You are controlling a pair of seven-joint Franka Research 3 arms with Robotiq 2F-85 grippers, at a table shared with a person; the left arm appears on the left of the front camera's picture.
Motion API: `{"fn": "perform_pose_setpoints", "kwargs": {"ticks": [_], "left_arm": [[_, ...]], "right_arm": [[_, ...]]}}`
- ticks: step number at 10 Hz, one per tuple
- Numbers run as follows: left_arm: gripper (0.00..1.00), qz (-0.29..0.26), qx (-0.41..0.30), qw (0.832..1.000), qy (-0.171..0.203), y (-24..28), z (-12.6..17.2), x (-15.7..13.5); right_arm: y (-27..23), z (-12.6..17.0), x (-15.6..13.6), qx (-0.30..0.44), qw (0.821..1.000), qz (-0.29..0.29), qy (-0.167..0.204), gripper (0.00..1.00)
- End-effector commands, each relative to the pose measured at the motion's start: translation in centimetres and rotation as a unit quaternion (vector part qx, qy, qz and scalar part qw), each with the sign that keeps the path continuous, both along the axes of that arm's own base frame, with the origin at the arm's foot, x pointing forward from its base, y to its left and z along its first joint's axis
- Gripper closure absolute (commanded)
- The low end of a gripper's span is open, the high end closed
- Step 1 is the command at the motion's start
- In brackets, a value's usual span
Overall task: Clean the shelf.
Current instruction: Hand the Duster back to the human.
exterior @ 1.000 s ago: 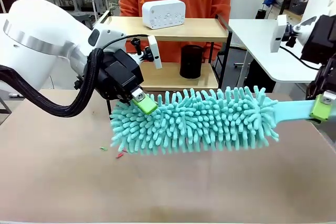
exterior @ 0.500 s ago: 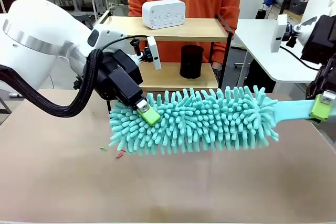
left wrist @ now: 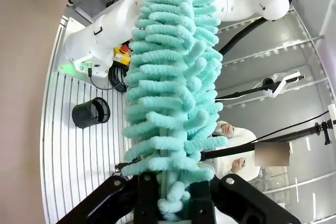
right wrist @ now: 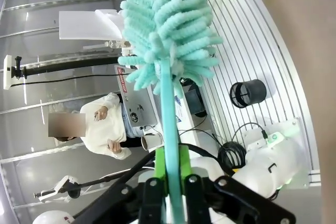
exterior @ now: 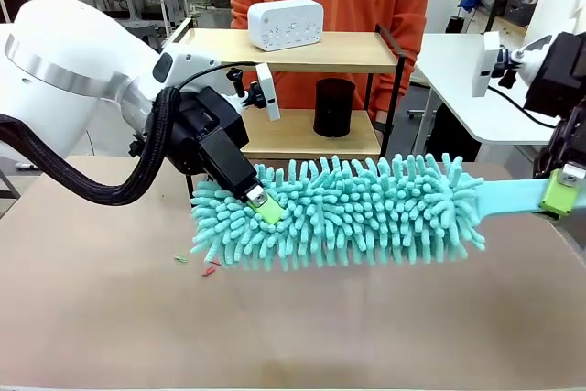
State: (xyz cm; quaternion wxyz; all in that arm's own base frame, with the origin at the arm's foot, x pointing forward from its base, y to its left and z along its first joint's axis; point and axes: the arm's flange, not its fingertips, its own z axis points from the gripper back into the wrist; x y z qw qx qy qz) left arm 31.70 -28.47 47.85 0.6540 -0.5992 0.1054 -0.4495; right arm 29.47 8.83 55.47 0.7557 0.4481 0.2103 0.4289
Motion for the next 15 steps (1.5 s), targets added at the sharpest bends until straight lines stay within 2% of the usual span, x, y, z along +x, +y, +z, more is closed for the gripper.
{"fn": "perform_pose_setpoints", "kwargs": {"ticks": [1, 3, 5, 6, 7, 8, 9, 10, 12, 13, 14, 15], "left_arm": [[1.00, 0.002, -0.004, 1.000, -0.011, 0.4, -0.1, -0.5], [1.00, -0.003, 0.000, 1.000, -0.015, 0.4, -0.2, -0.6], [1.00, -0.006, -0.001, 1.000, -0.018, 0.4, -0.2, -0.7], [1.00, -0.012, -0.004, 1.000, -0.017, 0.6, -0.1, -0.8], [1.00, -0.011, -0.008, 1.000, -0.021, 1.0, 0.2, -1.0], [1.00, -0.009, -0.013, 1.000, -0.026, 1.7, 0.5, -1.4], [1.00, 0.000, -0.019, 0.999, -0.032, 2.5, 0.8, -1.7], [1.00, 0.016, -0.021, 0.999, -0.039, 3.5, 1.0, -1.9], [1.00, 0.045, -0.043, 0.997, -0.036, 5.8, 1.3, -2.1], [1.00, 0.067, -0.054, 0.995, -0.042, 6.7, 1.6, -2.1], [1.00, 0.083, -0.070, 0.993, -0.047, 7.9, 2.2, -2.0], [1.00, 0.108, -0.109, 0.987, -0.051, 9.5, 3.1, -1.9]], "right_arm": [[-0.1, -0.1, -0.6, 0.015, 1.000, 0.003, -0.002, 0.53], [-0.2, -0.3, -0.6, 0.021, 1.000, -0.001, 0.002, 0.00], [-1.3, -0.8, 0.5, 0.049, 0.997, -0.059, -0.001, 0.00], [-2.5, -1.5, 1.4, 0.077, 0.990, -0.117, -0.006, 0.05], [-4.1, -2.9, 2.5, 0.089, 0.977, -0.193, -0.015, 0.00], [-5.9, -5.2, 3.5, 0.093, 0.960, -0.263, -0.017, 0.00], [-8.5, -8.3, 4.3, 0.134, 0.928, -0.348, 0.009, 0.00], [-11.2, -11.2, 3.9, 0.160, 0.888, -0.431, 0.020, 0.00], [-16.2, -16.6, 0.7, 0.179, 0.821, -0.540, 0.051, 0.00], [-17.6, -19.0, -1.1, 0.191, 0.794, -0.574, 0.065, 0.00], [-15.9, -15.7, 2.2, 0.135, 0.863, -0.482, 0.059, 0.00], [-15.9, -15.7, 2.2, 0.135, 0.863, -0.482, 0.059, 0.00]]}}
